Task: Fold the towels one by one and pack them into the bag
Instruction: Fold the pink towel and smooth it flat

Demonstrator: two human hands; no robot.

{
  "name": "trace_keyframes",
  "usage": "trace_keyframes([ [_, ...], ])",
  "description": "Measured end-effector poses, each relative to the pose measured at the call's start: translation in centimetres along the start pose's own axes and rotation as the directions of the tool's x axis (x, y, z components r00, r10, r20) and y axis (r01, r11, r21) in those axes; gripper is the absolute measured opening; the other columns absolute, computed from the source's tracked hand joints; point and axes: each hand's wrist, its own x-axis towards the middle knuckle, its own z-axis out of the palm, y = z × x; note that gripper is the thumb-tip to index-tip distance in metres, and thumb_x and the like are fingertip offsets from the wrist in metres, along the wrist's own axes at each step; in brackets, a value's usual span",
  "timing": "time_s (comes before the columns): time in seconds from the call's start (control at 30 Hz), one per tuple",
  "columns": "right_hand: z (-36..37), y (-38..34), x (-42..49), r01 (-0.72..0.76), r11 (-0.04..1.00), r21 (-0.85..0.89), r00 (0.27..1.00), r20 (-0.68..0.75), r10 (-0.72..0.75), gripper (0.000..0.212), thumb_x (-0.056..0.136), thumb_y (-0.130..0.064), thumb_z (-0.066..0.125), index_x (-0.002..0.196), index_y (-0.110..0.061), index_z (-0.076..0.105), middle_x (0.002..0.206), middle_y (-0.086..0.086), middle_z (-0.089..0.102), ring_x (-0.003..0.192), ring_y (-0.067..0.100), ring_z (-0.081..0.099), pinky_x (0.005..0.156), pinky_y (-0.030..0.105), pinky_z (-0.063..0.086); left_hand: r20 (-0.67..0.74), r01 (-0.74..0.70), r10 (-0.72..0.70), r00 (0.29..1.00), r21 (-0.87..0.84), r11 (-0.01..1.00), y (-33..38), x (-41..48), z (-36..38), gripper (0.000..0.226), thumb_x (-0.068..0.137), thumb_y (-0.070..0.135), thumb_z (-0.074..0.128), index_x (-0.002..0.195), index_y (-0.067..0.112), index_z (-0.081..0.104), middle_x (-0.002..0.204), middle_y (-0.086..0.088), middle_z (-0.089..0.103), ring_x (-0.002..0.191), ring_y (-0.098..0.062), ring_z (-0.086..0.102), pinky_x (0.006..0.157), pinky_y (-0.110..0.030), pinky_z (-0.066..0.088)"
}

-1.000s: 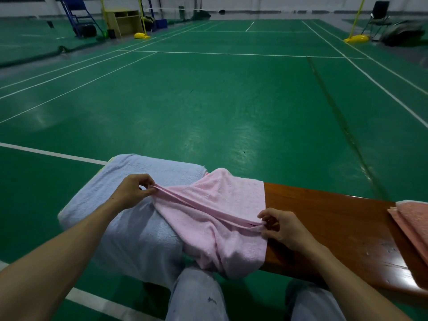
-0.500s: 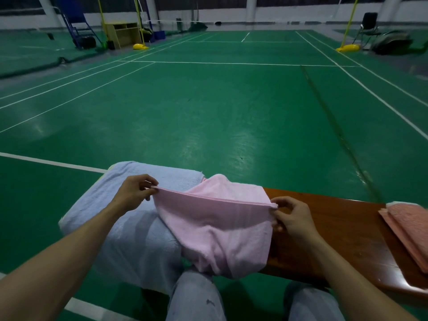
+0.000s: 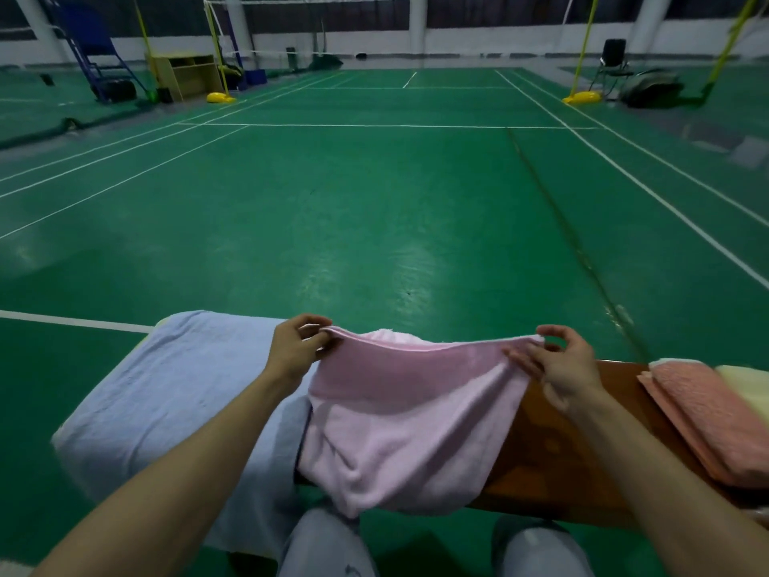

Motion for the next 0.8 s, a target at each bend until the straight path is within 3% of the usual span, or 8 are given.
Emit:
trace_keyframes([
  [0.07,-0.7,-0.3,2.3,0.122,0.981,-0.154,0.991,-0.030,-0.128,0.029,0.086,0.015,0.060,0.094,-0.012,0.053,0.106,0.023,0.055,0.078,0.026,0.062,0.059,0.020,0.059,0.006,0.029,-0.029,1.000,-0.063,0.998,-0.6,1.6,2.5,0.018,0.084,-0.015,0.060,0.090,0.002,0.063,0.081,-0.015,0.067,0.070,-0.019,0.064,0.068,-0.024,0.059],
  [0.17,-1.6,-0.9,5.9,0.233,0.885,-0.403,0.957,-0.069,-0.283,0.032,0.079,0.005,0.075,0.096,-0.014,0.057,0.102,0.018,0.061,0.080,0.023,0.060,0.055,0.012,0.051,-0.008,0.043,-0.043,0.999,-0.065,0.997,-1.5,4.5,5.4,0.020,0.082,-0.012,0.066,0.099,-0.001,0.062,0.089,-0.018,0.067,0.077,-0.021,0.062,0.067,-0.020,0.058],
  [0.33,-2.7,-2.3,12.3,0.279,0.813,-0.511,0.919,-0.102,-0.380,0.034,0.077,-0.003,0.081,0.100,-0.014,0.058,0.091,0.003,0.061,0.084,0.019,0.059,0.057,0.013,0.050,0.006,0.018,-0.018,1.000,-0.014,1.000,-2.1,10.0,9.1,0.027,0.076,-0.012,0.072,0.096,0.003,0.062,0.090,-0.013,0.066,0.080,-0.018,0.063,0.068,-0.017,0.057],
  [0.4,-2.4,-3.0,14.5,0.293,0.802,-0.521,0.909,-0.109,-0.403,0.033,0.078,-0.003,0.080,0.102,-0.011,0.059,0.097,0.007,0.061,0.089,0.019,0.059,0.064,0.019,0.051,0.004,-0.014,0.014,1.000,-0.023,1.000,-2.0,12.3,10.3,0.026,0.075,-0.011,0.072,0.088,0.009,0.062,0.086,-0.011,0.066,0.077,-0.018,0.062,0.067,-0.019,0.057],
  [0.57,-1.0,-4.4,18.2,0.389,0.810,-0.439,0.879,-0.088,-0.469,0.034,0.079,0.003,0.077,0.110,0.002,0.062,0.091,0.004,0.059,0.082,0.013,0.059,0.064,0.012,0.055,-0.031,-0.051,0.045,0.998,-0.193,0.980,-0.1,16.3,11.9,0.020,0.081,-0.011,0.068,0.083,0.007,0.061,0.079,-0.011,0.067,0.065,-0.013,0.066,0.064,-0.019,0.057],
  [0.67,-0.5,-4.8,19.3,0.434,0.812,-0.390,0.867,-0.064,-0.494,0.029,0.080,0.004,0.076,0.105,-0.005,0.063,0.089,-0.002,0.059,0.089,0.016,0.061,0.071,0.017,0.057,-0.023,-0.067,0.063,0.998,-0.267,0.961,0.9,17.4,11.7,0.017,0.083,-0.012,0.064,0.082,0.005,0.060,0.067,-0.004,0.071,0.062,-0.014,0.068,0.065,-0.022,0.058],
  [0.8,-0.2,-4.7,19.9,0.460,0.810,-0.363,0.865,-0.025,-0.502,0.028,0.080,0.000,0.077,0.102,-0.011,0.063,0.091,-0.001,0.060,0.093,0.017,0.061,0.081,0.028,0.058,-0.024,-0.060,0.056,0.998,-0.258,0.964,0.9,17.5,11.0,0.015,0.083,-0.010,0.065,0.083,0.004,0.061,0.077,-0.011,0.069,0.065,-0.016,0.069,0.068,-0.025,0.059],
])
